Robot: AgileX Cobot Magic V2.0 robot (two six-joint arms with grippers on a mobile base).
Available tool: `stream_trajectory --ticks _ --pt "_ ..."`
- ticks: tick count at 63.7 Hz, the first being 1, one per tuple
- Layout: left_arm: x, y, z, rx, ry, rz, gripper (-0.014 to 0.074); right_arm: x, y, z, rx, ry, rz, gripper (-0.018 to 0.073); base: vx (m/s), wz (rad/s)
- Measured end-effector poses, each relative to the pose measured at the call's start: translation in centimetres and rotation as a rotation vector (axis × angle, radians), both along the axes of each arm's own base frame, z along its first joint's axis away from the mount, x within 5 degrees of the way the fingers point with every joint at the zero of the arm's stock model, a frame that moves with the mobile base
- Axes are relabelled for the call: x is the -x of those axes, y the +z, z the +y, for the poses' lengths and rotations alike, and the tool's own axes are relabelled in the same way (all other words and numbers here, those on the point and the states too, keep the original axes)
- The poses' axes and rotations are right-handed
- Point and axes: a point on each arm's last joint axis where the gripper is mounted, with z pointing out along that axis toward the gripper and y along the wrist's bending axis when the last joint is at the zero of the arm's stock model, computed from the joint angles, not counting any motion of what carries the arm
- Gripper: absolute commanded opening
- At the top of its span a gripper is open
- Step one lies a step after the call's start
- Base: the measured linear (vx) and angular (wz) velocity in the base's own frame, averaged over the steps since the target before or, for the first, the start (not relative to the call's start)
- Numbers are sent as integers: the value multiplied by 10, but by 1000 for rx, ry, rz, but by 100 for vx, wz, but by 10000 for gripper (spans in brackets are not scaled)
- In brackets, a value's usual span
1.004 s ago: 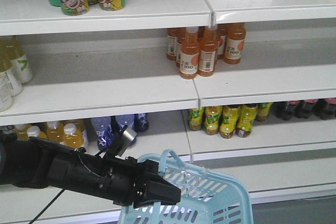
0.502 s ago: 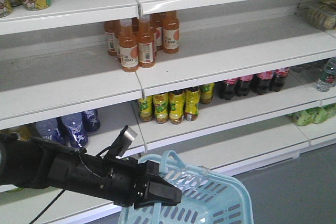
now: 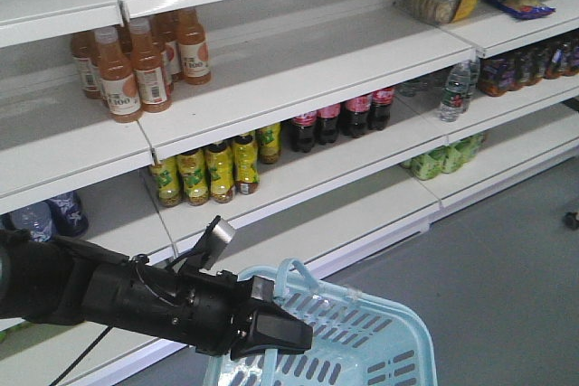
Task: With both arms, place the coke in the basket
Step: 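Drive the base across the room carrying the basket in the left gripper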
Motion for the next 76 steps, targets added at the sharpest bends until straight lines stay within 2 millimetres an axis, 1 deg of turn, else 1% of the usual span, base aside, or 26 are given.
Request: stream_trajectory --ticks 76 --pt "0 0 0 -1 1 1 -7 0 0 0 0 0 0 -9 -9 -42"
